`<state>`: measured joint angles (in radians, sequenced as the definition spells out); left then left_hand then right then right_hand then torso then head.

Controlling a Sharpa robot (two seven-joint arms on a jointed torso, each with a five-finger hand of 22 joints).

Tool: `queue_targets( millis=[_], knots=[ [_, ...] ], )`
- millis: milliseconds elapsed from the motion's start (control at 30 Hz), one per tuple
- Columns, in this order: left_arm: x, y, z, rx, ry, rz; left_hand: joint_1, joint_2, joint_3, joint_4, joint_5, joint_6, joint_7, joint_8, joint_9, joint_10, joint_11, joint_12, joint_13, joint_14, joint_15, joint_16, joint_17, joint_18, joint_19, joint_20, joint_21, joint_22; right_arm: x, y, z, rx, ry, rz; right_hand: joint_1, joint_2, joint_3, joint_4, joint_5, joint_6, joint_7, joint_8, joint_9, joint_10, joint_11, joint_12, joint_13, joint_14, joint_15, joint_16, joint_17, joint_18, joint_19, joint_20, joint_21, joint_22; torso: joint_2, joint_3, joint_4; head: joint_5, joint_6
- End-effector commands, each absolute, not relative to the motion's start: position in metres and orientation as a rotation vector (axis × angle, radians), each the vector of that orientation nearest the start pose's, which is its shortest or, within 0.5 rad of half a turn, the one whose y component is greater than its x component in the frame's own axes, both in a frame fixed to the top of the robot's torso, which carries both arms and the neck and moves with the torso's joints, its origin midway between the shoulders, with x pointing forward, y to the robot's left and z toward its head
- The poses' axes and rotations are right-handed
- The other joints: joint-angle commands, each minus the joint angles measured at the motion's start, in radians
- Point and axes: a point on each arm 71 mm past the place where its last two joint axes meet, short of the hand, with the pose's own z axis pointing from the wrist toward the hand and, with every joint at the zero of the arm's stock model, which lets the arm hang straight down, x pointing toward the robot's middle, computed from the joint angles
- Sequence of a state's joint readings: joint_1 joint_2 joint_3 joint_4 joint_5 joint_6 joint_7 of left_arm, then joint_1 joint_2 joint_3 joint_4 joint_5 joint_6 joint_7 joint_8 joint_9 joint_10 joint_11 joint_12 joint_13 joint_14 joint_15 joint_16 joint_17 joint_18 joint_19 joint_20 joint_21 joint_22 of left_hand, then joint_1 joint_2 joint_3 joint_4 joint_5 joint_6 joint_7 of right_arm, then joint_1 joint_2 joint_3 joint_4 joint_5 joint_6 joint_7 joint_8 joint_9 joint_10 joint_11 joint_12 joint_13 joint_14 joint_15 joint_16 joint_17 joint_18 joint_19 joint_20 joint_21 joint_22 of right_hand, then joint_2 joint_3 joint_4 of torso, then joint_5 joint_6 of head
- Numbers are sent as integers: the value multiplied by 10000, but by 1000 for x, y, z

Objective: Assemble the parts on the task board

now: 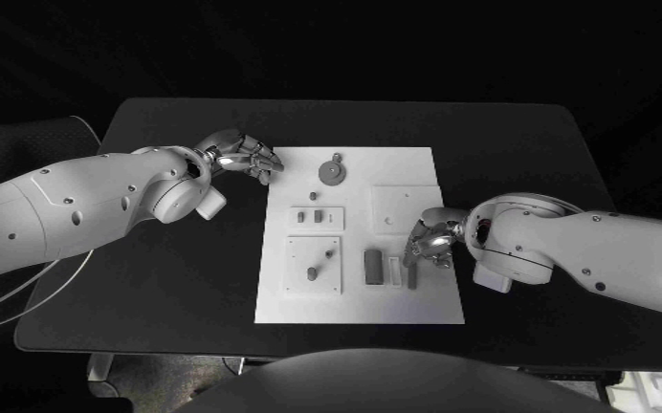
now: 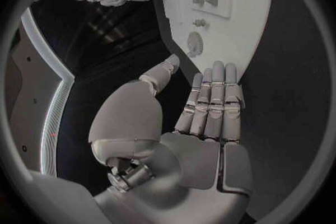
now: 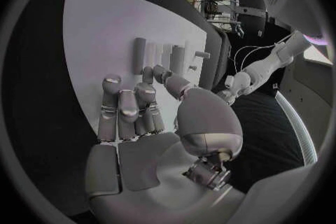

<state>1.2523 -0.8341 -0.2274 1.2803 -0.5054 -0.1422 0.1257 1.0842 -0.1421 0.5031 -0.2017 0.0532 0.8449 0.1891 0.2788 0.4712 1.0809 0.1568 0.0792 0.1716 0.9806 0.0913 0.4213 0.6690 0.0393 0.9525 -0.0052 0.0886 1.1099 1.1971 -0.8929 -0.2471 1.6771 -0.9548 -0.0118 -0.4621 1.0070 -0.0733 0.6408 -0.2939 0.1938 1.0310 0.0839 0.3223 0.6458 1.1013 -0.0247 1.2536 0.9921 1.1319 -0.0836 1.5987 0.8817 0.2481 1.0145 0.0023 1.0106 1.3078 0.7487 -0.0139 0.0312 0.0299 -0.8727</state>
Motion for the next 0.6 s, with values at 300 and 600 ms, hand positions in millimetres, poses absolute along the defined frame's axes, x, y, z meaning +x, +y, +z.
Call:
queue_targets(
  millis=[300,600],
  knots=[
    [506,274,-243,-6881,19192,-10165,-1,-103,-9,35,-27,-70,-20,65,-7,28,27,-5,11,52,23,-61,19,144,-13,0,-69,13,395,-199,-267,-3428,22564,7636,346,-886,354,80,-40,-996,458,-555,-451,-216,441,-35,-9,-416,24,-142,-315,137,7,68,-112,67,-1,-1,-3,-49,1],
    [505,275,-243,-6887,19183,-10144,2,-103,-9,34,-27,-70,-21,66,-7,29,27,-7,12,54,22,-66,27,144,-13,0,-71,15,392,-199,-261,-5515,21126,7517,1125,-1181,353,51,-52,-1574,243,-707,-750,-378,253,4,-7,-617,5,-133,-245,137,-169,196,-135,131,1,1,-6,-78,1]
  ],
)
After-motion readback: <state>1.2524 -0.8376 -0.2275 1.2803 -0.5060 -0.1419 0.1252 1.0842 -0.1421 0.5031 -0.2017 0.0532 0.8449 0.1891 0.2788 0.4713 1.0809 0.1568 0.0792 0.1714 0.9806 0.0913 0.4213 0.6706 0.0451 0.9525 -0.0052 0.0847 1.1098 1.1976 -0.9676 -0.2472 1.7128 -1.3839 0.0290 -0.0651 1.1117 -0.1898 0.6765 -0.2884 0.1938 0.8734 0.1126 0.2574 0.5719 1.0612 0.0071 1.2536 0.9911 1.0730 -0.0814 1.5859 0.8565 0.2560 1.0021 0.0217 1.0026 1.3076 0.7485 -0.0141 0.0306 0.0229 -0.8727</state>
